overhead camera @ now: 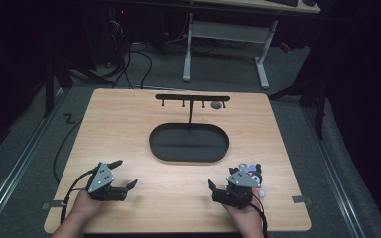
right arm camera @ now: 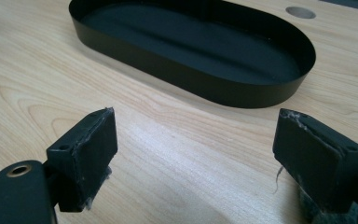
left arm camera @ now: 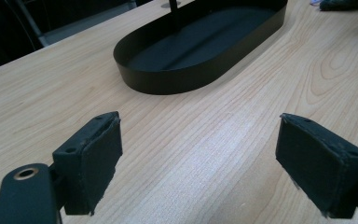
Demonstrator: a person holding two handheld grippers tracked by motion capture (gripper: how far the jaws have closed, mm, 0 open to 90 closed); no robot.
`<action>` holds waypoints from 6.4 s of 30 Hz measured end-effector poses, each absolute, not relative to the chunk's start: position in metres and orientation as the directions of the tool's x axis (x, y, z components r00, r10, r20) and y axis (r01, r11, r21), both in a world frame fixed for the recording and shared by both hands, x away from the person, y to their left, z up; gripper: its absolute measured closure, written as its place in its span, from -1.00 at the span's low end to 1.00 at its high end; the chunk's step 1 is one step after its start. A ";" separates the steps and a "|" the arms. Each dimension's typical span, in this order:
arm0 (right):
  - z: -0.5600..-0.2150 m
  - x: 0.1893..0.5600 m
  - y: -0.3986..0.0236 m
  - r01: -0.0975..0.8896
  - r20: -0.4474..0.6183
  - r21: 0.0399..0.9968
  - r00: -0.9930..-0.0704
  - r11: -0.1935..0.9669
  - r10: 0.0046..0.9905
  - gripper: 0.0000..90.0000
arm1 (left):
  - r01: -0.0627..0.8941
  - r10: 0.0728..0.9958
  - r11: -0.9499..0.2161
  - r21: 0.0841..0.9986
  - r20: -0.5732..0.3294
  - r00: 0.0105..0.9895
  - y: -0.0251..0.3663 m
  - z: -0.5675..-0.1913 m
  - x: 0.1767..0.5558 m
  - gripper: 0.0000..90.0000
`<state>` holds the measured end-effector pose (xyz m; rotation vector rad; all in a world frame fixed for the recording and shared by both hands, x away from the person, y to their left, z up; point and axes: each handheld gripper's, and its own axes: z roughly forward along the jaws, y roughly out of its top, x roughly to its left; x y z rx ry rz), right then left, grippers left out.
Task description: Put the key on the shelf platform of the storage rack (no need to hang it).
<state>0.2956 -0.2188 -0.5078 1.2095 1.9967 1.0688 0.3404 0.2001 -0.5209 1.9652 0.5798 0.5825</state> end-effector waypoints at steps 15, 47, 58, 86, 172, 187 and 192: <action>-0.508 0.292 -0.229 0.464 -0.023 0.851 -0.433 0.244 0.901 -0.70 | 0.153 0.611 -0.432 0.889 0.164 0.774 0.197 -0.521 0.342 -0.66; -0.502 0.296 -0.211 0.604 -0.003 0.731 -0.462 0.317 0.887 -0.67 | 0.143 0.601 -0.443 0.885 0.175 0.780 0.197 -0.521 0.340 -0.66; -0.495 0.308 -0.199 0.667 0.015 0.656 -0.480 0.354 0.877 -0.68 | 0.144 0.598 -0.441 0.886 0.170 0.783 0.197 -0.521 0.341 -0.66; -0.475 0.340 -0.181 0.790 0.034 0.372 -0.537 0.488 0.843 -0.67 | 0.142 0.602 -0.442 0.886 0.175 0.779 0.198 -0.521 0.339 -0.66; -0.479 0.330 -0.285 0.928 -0.053 0.131 -0.344 0.348 0.938 -0.50 | 0.130 0.591 -0.458 0.879 0.192 0.784 0.197 -0.522 0.336 -0.66; -0.480 0.329 -0.289 0.930 -0.036 0.168 -0.326 0.328 0.945 -0.01 | 0.129 0.589 -0.462 0.877 0.195 0.784 0.196 -0.522 0.336 -0.66; -0.474 0.328 -0.288 0.925 -0.038 0.174 -0.338 0.339 0.940 0.02 | 0.133 0.589 -0.463 0.876 0.192 0.785 0.196 -0.522 0.336 -0.66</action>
